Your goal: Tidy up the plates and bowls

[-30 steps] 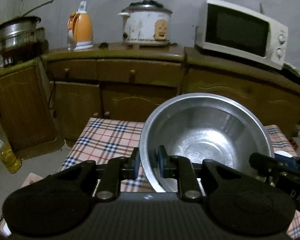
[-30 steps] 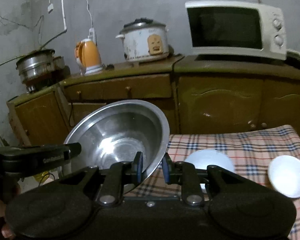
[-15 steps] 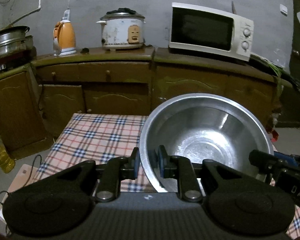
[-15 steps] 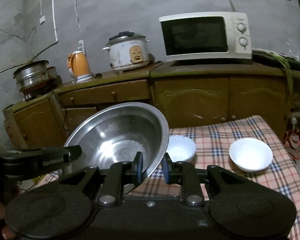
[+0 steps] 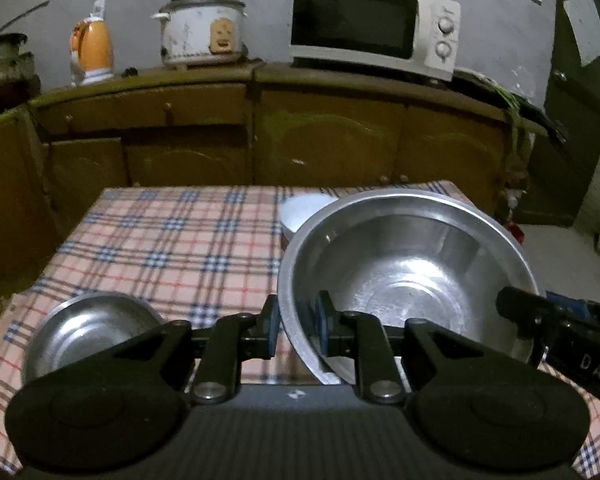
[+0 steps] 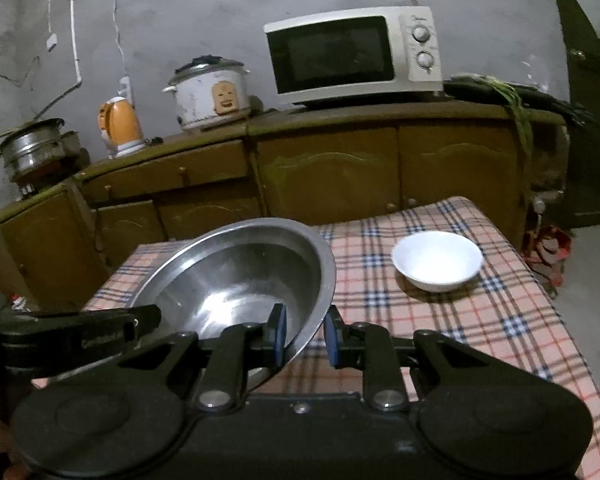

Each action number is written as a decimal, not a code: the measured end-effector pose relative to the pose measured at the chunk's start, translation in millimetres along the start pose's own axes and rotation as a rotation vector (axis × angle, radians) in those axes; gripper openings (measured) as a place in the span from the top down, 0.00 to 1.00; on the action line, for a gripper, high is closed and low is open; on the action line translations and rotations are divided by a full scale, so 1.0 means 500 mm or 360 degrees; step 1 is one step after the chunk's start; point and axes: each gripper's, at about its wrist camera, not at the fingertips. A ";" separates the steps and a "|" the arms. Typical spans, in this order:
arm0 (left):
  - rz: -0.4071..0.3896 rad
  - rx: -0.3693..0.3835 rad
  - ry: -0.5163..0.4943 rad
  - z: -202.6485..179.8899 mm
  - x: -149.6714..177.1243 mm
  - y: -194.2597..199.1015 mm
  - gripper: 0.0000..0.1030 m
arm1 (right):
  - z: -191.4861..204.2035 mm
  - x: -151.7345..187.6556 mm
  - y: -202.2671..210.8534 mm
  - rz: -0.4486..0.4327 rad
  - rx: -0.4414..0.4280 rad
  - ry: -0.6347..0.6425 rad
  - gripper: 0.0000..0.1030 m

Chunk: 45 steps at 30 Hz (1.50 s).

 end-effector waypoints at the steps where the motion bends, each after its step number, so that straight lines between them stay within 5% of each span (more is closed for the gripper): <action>1: 0.0009 0.0007 -0.0003 -0.005 0.007 -0.003 0.80 | -0.005 0.007 0.001 0.0004 0.0006 -0.0003 0.74; 24: 0.0216 0.0100 -0.0116 -0.111 0.157 -0.103 0.81 | -0.153 0.179 -0.047 0.0234 0.0205 -0.0129 0.74; 45: 0.0223 0.0095 -0.0122 -0.111 0.183 -0.123 0.76 | -0.172 0.213 -0.074 0.0301 0.0257 -0.0155 0.74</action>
Point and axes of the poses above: each gripper's, at about its wrist camera, not at the fingertips, and y roughly against the way its jaws point, z to its left, x to its underside, and after that the axes turned 6 degrees about -x, right-handed
